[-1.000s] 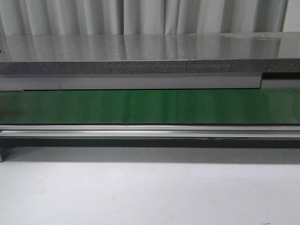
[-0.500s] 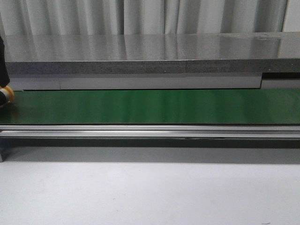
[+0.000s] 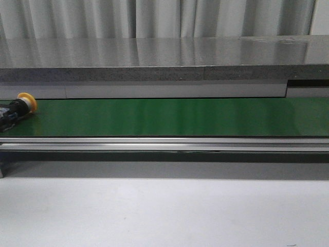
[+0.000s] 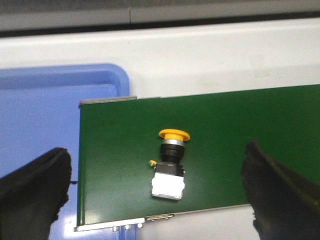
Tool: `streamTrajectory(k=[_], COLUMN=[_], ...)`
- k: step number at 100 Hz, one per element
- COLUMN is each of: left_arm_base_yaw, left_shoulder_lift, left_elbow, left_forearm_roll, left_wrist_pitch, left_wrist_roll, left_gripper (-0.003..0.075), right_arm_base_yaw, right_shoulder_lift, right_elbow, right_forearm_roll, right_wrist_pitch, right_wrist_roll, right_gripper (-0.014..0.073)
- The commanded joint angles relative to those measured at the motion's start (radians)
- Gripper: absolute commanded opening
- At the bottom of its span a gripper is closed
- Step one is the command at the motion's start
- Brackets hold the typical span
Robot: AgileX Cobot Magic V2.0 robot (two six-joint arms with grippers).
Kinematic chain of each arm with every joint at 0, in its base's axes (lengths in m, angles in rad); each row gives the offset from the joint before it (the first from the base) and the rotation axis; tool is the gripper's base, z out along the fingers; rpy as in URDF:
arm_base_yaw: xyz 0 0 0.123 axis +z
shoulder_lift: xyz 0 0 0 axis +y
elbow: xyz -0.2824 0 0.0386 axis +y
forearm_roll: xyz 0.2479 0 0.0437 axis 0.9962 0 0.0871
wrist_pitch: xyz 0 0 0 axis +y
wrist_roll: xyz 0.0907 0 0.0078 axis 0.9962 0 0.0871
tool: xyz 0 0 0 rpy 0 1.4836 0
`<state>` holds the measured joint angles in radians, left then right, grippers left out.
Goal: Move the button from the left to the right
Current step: 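Place the button on the conveyor belt and open the left gripper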
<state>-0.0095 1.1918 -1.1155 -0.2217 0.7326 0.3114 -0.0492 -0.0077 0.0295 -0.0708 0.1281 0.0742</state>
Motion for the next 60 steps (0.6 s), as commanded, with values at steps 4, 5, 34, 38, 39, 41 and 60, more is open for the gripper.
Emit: streamTrajectory(k=[4, 5, 34, 38, 39, 41, 60], left_arm_base_yaw=[-0.049, -0.049, -0.084, -0.084, -0.084, -0.084, -0.084], left_shoulder_lift=[-0.192, -0.204, -0.675, -0.744, -0.755, -0.788, -1.003], left_elbow=[0.106, 0.106, 0.507, 0.551, 0.568, 0.593, 0.781], left_forearm_roll=[-0.024, -0.022, -0.02, -0.02, -0.02, -0.02, -0.02], left_wrist_pitch=[-0.169, -0.175, -0.389, -0.404, -0.406, -0.411, -0.466], left_wrist_roll=[0.013, 0.013, 0.013, 0.013, 0.013, 0.013, 0.013], left_gripper=[0.0653, 0.0653, 0.0653, 0.0653, 0.0653, 0.0653, 0.0653], right_arm_base_yaw=[-0.006, -0.006, -0.006, -0.006, -0.006, -0.006, -0.006], right_shoulder_lift=[-0.015, -0.015, -0.015, -0.015, -0.015, -0.015, -0.015], right_elbow=[0.0, 0.0, 0.0, 0.0, 0.0, 0.0, 0.0], right_forearm_roll=[-0.001, -0.001, -0.001, -0.001, -0.001, -0.001, -0.001], right_wrist_pitch=[-0.079, -0.079, -0.079, -0.079, -0.079, -0.079, -0.079], right_wrist_roll=[-0.003, -0.003, -0.003, -0.003, -0.003, -0.003, -0.003], right_gripper=[-0.0122, -0.0122, -0.0122, -0.0122, -0.0122, -0.0122, -0.0122])
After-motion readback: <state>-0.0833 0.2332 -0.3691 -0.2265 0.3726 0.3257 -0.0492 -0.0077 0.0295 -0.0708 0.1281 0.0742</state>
